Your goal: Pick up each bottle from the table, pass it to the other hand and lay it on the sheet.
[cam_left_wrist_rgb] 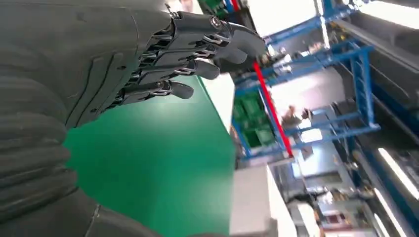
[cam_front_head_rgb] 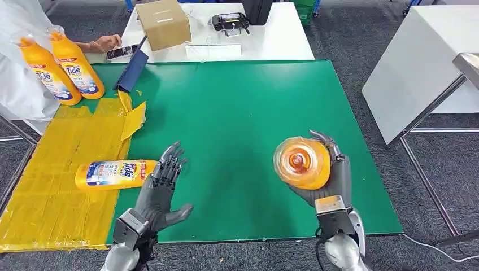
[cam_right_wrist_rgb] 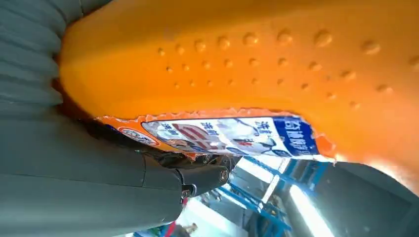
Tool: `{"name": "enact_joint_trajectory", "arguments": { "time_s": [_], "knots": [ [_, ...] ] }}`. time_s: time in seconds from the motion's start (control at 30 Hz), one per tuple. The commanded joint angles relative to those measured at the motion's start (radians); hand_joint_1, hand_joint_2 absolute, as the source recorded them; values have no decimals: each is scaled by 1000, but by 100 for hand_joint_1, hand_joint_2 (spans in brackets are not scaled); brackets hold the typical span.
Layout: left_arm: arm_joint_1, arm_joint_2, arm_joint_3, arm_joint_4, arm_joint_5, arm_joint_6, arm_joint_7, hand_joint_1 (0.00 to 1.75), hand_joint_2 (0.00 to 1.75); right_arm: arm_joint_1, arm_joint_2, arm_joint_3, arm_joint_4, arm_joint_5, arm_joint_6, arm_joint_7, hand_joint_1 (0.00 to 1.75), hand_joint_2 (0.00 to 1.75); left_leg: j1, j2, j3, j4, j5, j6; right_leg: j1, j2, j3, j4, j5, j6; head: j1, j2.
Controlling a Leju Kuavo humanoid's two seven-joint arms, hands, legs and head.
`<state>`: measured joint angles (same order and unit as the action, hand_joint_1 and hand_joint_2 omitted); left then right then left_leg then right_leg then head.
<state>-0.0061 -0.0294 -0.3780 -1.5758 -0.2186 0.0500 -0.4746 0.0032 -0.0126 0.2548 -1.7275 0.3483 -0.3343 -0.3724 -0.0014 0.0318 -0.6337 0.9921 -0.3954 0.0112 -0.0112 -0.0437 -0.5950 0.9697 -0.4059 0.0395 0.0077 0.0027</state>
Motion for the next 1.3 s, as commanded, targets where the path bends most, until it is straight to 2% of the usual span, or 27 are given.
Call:
{"name": "enact_joint_trajectory", "arguments": {
  "time_s": [0.03, 0.27, 0.37, 0.5, 0.63, 0.97, 1.3],
  "knots": [
    [-52, 42, -95, -24, -13, 24, -6, 0, 175, -150, 72, 78, 289, -17, 56, 23, 175, 175, 1, 1, 3, 0, -1, -1, 1, 5, 3, -1, 0, -1, 0, 0],
    [-51, 45, -96, -23, -13, 25, -5, 0, 175, -151, 74, 85, 296, -10, 46, 23, 175, 175, 1, -1, 4, -1, -1, -1, 0, 3, 4, -1, -1, -1, 0, 0],
    [-67, 47, -116, -26, -4, 36, -13, 0, 175, -186, 97, 167, 367, -23, 100, 33, 175, 175, 1, 0, 3, -1, -1, -1, 0, 2, 3, -1, -1, -1, 0, 0],
    [-87, 43, -139, -26, -6, 67, -20, 0, 175, -249, 148, 265, 492, -22, 94, 38, 175, 175, 1, 2, 5, 0, -2, -1, 0, 5, 5, 0, -1, -2, 0, 0],
    [-90, 48, -129, -33, 7, 108, -35, 0, 175, -279, 160, 351, 546, 7, 92, 32, 175, 175, 2, 1, 5, 0, -2, -2, 1, 5, 5, 0, -2, -3, 0, 0],
    [-87, 46, -98, -30, -1, 188, -71, 0, 175, -334, 171, 450, 522, -3, 88, 42, 175, 175, 2, 0, 2, 0, -1, -1, 1, 2, 2, 0, -2, -2, 0, 0],
    [-93, 43, -79, 1, 23, 192, -72, 0, 175, -342, 168, 492, 486, -30, 78, 30, 175, 175, 2, -3, 3, -1, 0, -1, 0, 0, 3, 0, -2, -2, 0, 0]
  ]
}}
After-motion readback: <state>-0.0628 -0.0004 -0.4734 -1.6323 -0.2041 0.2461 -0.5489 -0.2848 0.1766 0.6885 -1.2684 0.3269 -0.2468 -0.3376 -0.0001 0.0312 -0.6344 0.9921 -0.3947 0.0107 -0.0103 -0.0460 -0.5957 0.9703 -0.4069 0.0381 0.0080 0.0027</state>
